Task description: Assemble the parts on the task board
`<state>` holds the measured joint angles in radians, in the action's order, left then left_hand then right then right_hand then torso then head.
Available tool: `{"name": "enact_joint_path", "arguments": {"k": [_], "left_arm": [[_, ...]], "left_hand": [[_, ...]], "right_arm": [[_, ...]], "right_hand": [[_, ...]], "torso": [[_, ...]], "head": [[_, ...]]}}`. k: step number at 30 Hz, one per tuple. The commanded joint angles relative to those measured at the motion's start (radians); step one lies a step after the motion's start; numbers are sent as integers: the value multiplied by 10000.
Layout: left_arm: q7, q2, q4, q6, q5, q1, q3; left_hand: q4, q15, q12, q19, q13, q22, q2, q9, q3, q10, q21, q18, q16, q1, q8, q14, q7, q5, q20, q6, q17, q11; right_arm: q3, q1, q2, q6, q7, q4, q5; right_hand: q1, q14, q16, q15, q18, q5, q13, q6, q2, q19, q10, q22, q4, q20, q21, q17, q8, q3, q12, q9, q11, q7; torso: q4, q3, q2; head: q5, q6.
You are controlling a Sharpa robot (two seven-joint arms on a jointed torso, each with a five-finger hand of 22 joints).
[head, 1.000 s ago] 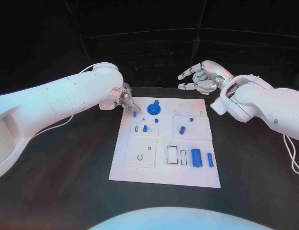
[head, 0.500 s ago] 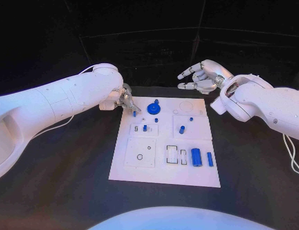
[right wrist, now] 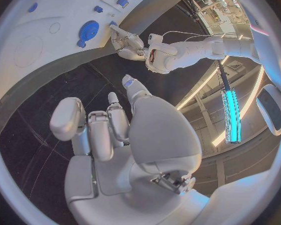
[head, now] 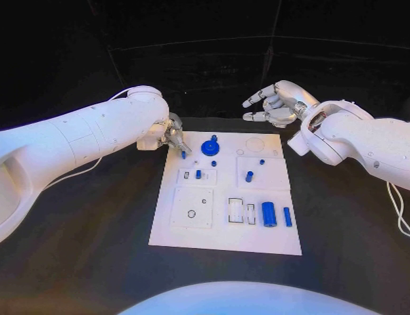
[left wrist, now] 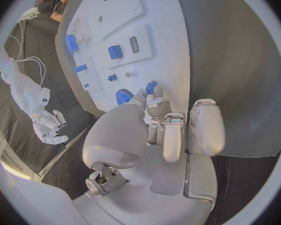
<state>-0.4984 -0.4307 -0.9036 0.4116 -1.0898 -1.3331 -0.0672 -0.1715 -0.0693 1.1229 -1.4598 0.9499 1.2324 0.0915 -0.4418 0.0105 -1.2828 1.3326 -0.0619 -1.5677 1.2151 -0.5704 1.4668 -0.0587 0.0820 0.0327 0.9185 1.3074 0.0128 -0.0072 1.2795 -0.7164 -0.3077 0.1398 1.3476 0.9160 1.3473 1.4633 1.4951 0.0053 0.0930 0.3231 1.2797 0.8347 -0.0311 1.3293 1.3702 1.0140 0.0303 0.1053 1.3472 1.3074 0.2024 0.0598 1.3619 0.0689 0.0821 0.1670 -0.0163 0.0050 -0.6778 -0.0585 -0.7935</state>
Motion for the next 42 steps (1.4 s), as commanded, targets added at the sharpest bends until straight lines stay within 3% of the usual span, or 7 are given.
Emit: {"name": "enact_joint_path", "arguments": {"k": [1, 14, 18, 23, 30, 37, 42], "left_arm": [[274, 16, 3, 189, -30, -11, -1], [259, 16, 55, 195, -26, -9, -2], [280, 6, 46, 120, -25, -7, -2], [358, -21, 2, -43, -25, 1, -2], [561, -160, -186, -401, -24, 21, -2], [703, -456, -588, -977, -2, 32, -1], [719, -906, -1261, -1483, 110, 35, 1]], "left_hand": [[55, -89, 4, -49, -9, 12, -18, 8, -14, -17, 31, -88, -31, 107, -21, 1040, 18, 29, -19, 29, 2634, 37], [144, -91, 10, -54, -1, 35, 12, 10, 45, -28, 43, -84, -31, 177, -38, 1040, 35, 4, -21, 78, 2634, 47], [497, -125, -21, -47, -30, 28, 127, 34, 353, -17, 28, -90, -31, 573, -13, 1040, 83, 19, -44, 64, 2634, 92], [1417, -178, -149, -30, -110, -1, 253, 89, 1360, 58, -9, -98, -31, 1561, 84, 1040, 113, 69, -103, -84, 2634, 136], [2107, -77, -289, -25, -257, 2, -236, 27, 3140, -3, -47, -98, -31, 1044, -9, 1040, -37, 29, -14, -166, 2634, 55], [2482, -62, -301, -29, -297, 13, -633, -63, 4147, -79, -67, -102, -31, 627, -141, 1040, -26, 14, -1, -212, 2634, 24], [2630, -64, -271, -40, -286, 31, -812, -144, 4731, -152, -72, -102, -31, 318, -262, 1040, -21, 6, -3, -221, 2634, 30]], "right_arm": [[7, 19, 8, 68, 83, 0, 19], [6, 19, 15, 70, 76, 0, 19], [6, 19, 19, 74, 77, -2, 19], [6, 19, 23, 79, 78, -5, 19], [6, 19, 24, 89, 85, -3, 19], [6, 19, 12, 91, 92, 5, 19], [6, 19, -17, 91, 90, 20, 19]], "right_hand": [[-8, 689, -44, -63, 96, 41, 8, 7, 64, -20, -29, -8, 14, -15, -53, 833, 57, -30, -37, -13, -42, 5], [-2, 689, -45, -63, 93, 57, 3, 7, 70, -14, -33, 4, 12, -16, -48, 832, 59, -26, -41, -13, -43, 5], [-2, 689, -45, -63, 93, 57, 3, 7, 70, -14, -33, 4, 12, -16, -48, 832, 59, -26, -41, -13, -43, 5], [-2, 689, -45, -63, 93, 57, 3, 7, 70, -14, -33, 4, 12, -16, -48, 832, 59, -26, -41, -13, -43, 5], [1, 689, -46, -64, 93, 79, 6, 6, 75, -11, -30, 8, 10, -17, -48, 831, 63, -24, -38, -13, -43, 5], [1, 689, -46, -64, 93, 79, 6, 6, 75, -11, -30, 8, 10, -17, -48, 831, 63, -24, -38, -13, -43, 5], [1, 689, -46, -64, 93, 79, 6, 6, 75, -11, -30, 8, 10, -17, -48, 831, 63, -24, -38, -13, -43, 5]], "torso": [[-6, -1, 3], [6, -1, -3], [-1, -3, -5], [-9, -4, 1], [-16, -7, 8], [-23, -2, 12], [-47, -4, 24]], "head": [[-3, -10], [-5, -37], [-3, -50], [-5, -58], [-21, -76], [-57, -61], [-84, -42]]}}
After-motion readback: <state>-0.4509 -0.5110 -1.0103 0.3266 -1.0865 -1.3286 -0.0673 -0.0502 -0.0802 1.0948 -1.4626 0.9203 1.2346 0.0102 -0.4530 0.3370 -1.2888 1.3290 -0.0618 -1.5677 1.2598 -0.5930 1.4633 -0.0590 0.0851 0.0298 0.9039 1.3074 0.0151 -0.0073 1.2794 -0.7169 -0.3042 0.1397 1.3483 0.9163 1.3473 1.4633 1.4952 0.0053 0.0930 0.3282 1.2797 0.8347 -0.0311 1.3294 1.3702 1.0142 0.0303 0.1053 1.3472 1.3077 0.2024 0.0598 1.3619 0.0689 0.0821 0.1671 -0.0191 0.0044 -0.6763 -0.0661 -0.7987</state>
